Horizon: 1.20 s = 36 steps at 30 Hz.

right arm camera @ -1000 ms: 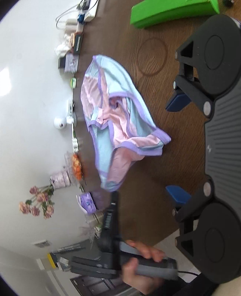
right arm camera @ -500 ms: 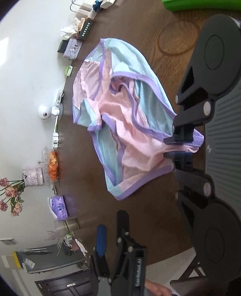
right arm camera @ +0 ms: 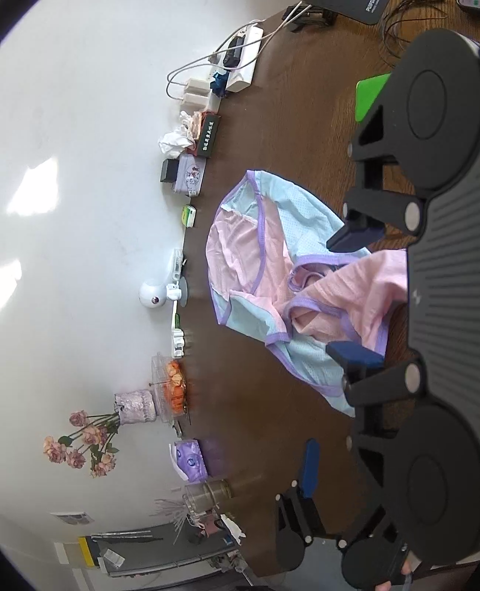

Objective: Fold clothes

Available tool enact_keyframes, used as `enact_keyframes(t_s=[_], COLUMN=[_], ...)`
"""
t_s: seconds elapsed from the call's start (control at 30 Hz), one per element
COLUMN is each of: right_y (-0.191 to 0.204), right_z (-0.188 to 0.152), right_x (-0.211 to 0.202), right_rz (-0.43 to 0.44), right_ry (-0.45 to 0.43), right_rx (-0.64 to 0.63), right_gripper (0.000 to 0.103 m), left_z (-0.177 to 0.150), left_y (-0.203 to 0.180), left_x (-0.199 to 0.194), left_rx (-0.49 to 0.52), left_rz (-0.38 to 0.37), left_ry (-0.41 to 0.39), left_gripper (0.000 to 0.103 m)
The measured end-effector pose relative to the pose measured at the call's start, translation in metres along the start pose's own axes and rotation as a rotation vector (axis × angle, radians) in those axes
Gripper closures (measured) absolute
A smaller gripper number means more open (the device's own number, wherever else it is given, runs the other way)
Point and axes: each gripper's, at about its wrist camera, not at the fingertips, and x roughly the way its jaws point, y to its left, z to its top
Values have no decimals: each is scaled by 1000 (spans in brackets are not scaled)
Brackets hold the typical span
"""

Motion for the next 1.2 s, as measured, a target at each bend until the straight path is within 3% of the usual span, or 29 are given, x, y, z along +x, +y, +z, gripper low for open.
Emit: enact_keyframes(t_s=[0.1,0.17,0.2,0.23,0.33,0.4,0.53,0.6,0.67,0.77,0.8,0.83,0.9,1.2], right_y=[-7,-5,-3,1,15,22,33,30,26,13,13,12,11,22], right_z=[-9,-19,-25,-30,-41,-47,-58,-59,-60,-55,-52,-48,-39,-11], right_x=[-5,-7,-9,-11,-15,-5,20,24,27,27,24,21,16,-10], right_rz=[-93,-124,-128,-124,-72,-26,-70,-116,-159,-158,-158,-158,-150,-98], right_ry=[-1,19,27,27,37,79,157,161,165,132,114,96,61,-48], right_rx=[23,16,5,-16,-57,-57,-93,-101,-106,-58,-48,-37,-26,-41], right_gripper=[51,52,53,57,73,73,75,76,90,99,99,99,100,100], left_z=[-2,-1,-1,-1,-3,-3,0,1,0,0,1,2,3,9], left_y=[-16,-14,-12,-8,-7,-8,-2,1,0,-2,-5,-7,-12,-28], left_x=[13,18,21,21,23,25,21,15,12,8,7,5,1,22], left_rx=[111,121,119,104,120,115,28,5,9,14,15,17,31,50], left_rz=[73,87,83,56,14,9,37,53,62,75,76,77,82,96], left_ry=[-19,-6,4,18,44,49,34,27,27,21,14,6,-25,15], left_gripper=[29,47,62,71,85,96,100,100,100,92,79,55,31,30])
